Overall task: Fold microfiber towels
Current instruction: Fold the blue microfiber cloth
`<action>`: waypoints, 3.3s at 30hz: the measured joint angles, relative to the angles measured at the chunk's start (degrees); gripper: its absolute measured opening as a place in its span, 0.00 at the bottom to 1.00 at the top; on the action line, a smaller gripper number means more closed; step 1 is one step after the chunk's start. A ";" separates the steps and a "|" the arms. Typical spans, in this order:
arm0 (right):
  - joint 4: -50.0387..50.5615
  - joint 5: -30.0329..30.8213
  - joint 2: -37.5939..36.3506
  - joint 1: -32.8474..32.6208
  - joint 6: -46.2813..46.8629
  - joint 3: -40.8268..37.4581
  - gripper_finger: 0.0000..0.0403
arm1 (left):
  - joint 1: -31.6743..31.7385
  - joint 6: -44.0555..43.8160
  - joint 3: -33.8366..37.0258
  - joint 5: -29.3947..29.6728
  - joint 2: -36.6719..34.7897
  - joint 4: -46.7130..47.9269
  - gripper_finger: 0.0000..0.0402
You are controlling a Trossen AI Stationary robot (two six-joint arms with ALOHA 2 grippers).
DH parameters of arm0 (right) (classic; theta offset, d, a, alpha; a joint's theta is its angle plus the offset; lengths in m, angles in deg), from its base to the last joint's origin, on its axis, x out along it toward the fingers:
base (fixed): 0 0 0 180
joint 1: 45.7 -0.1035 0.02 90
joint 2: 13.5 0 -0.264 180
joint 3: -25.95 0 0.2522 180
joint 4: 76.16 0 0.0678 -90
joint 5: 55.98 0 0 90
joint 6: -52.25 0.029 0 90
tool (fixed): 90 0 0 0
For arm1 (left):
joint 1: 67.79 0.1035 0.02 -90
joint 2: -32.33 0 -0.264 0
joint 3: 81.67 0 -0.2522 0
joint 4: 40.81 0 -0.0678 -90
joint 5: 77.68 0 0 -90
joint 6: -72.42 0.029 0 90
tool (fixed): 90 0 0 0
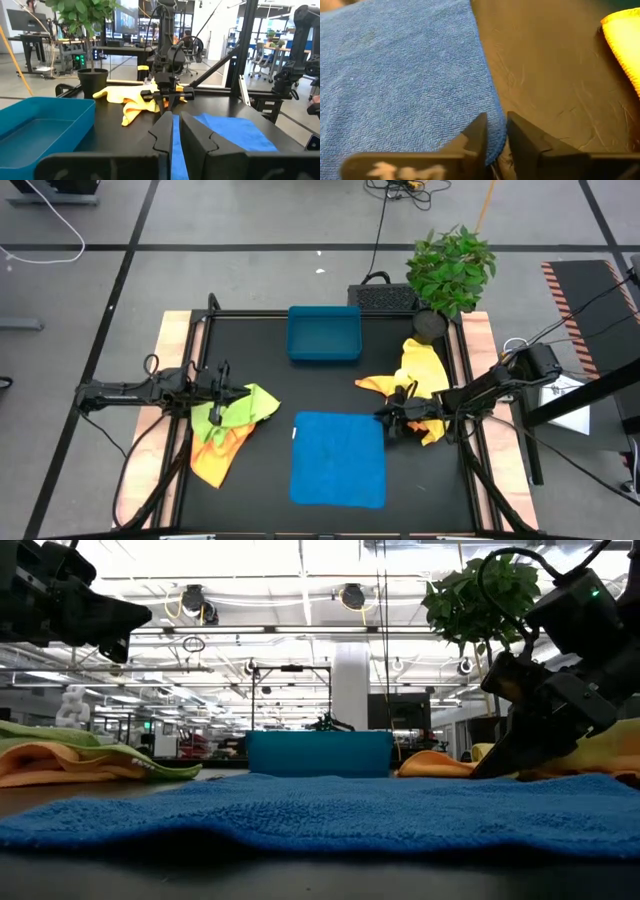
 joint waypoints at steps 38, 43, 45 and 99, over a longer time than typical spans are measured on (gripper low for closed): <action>-2.24 4.70 -12.76 -0.47 -13.09 -0.24 0.00 | 0.01 -10.94 -0.02 4.23 32.43 -20.57 0.59; -2.80 4.76 -12.76 -0.47 -13.11 -0.22 0.00 | -0.16 -13.72 -4.24 3.99 47.72 -24.43 0.69; -3.04 4.79 -12.76 -0.46 -13.13 -0.22 0.00 | -0.84 -13.80 -7.48 3.98 53.80 -23.74 0.69; -2.66 4.42 -12.81 -0.47 -13.37 -0.16 0.00 | 0.80 -4.62 -34.23 -4.42 96.24 -7.35 0.13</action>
